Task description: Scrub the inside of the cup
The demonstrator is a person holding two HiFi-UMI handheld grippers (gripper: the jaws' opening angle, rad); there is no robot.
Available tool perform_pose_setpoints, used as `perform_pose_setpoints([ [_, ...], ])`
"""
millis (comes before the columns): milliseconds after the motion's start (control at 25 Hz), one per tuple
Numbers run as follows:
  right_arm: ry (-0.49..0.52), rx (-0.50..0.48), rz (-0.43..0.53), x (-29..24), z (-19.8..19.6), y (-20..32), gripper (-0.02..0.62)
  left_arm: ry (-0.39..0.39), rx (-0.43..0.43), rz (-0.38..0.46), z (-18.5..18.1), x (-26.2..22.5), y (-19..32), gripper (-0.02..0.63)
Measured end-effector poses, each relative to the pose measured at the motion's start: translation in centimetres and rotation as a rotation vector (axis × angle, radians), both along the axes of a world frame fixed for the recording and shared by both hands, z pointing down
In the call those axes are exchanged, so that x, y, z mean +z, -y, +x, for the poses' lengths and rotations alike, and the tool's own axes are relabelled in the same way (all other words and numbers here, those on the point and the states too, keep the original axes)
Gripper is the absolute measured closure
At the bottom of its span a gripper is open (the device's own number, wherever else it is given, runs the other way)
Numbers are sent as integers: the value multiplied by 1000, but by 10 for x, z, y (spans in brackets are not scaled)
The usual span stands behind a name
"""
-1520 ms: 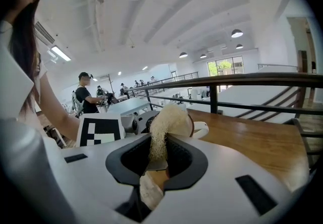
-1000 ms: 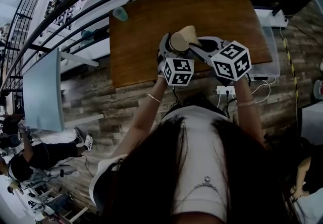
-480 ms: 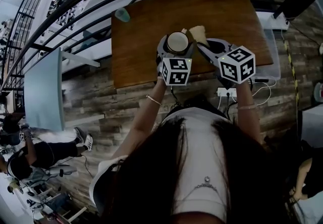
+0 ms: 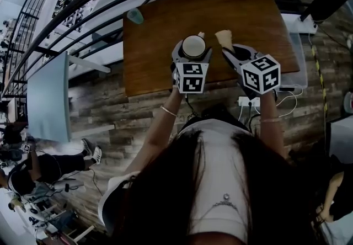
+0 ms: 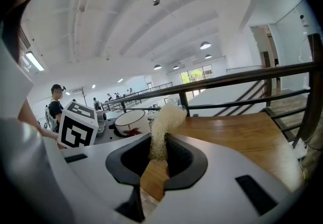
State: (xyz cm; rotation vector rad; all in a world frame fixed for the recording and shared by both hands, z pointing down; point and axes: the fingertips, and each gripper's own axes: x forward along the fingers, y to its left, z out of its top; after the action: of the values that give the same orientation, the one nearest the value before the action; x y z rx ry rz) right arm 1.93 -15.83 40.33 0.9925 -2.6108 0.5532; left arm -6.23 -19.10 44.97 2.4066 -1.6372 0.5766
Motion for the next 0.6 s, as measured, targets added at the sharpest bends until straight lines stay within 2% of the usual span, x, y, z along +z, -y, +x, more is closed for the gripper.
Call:
perform_pose_setpoints([
  [600, -42, 83, -21, 19, 18, 1, 515, -11, -17, -31, -10, 3, -7, 195],
])
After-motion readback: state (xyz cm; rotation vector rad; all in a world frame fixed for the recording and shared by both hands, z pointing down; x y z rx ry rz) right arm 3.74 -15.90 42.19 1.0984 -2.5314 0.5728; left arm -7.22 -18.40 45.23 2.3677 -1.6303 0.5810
